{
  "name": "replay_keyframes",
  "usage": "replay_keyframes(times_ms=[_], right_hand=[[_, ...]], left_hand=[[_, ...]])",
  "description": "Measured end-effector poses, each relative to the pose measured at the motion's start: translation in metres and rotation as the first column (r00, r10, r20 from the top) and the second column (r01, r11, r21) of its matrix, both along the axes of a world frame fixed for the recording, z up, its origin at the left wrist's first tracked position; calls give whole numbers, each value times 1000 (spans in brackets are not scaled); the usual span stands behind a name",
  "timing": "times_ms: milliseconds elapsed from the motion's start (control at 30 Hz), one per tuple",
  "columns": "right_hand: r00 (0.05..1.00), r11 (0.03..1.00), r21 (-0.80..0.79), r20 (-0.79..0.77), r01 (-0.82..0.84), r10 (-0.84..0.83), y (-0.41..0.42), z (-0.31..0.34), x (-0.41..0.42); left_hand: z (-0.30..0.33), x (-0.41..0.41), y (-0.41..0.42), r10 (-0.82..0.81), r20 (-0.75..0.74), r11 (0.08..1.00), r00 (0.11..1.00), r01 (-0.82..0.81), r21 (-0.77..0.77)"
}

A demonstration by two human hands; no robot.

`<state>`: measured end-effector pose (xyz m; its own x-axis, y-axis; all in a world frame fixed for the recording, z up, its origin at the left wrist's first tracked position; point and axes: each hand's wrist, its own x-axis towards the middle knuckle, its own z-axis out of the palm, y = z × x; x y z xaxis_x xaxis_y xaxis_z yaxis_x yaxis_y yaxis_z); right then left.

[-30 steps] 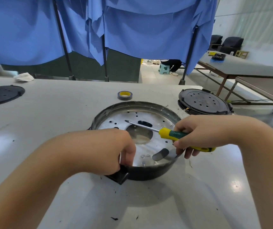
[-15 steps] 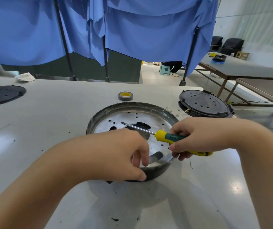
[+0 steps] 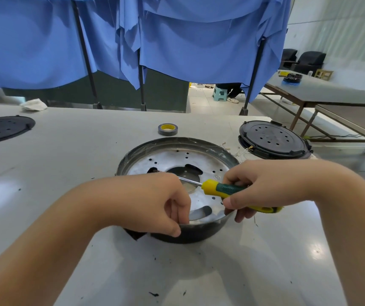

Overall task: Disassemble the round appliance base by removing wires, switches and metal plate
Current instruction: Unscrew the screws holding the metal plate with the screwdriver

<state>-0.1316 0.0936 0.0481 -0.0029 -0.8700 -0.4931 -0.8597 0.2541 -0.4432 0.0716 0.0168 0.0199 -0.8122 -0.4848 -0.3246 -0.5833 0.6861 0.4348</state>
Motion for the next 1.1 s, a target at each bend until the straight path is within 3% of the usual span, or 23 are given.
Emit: replay_keyframes(times_ms=[133, 267, 367, 467, 567, 800, 967, 1100], right_hand=[[999, 998, 39, 12, -51, 51, 0, 1, 2], [997, 997, -39, -28, -69, 67, 1, 1, -2], [998, 991, -121, -28, -59, 56, 2, 3, -11], [998, 979, -194, 1, -58, 59, 4, 8, -18], [995, 957, -289, 83, -37, 63, 5, 12, -23], [934, 863, -496, 344, 97, 93, 5, 17, -24], [823, 707, -612, 564, 356, 74, -1, 14, -27], [673, 598, -584, 733, 549, 97, -7, 11, -24]], left_hand=[[2, 5, -5, 16, 48, 1000, 999, -15, -5], [4, 8, -10, 27, 30, 1000, 999, -27, 6], [11, 8, -12, 72, -167, 997, 983, -77, -26], [17, 7, -14, 88, -435, 988, 896, -135, -80], [15, 6, -15, 93, -526, 972, 845, -192, -137], [4, -2, -16, 105, -485, 955, 868, -224, -193], [3, -3, -15, 99, -480, 978, 872, -174, -115], [0, -8, -11, 99, -509, 994, 855, -104, 18]])
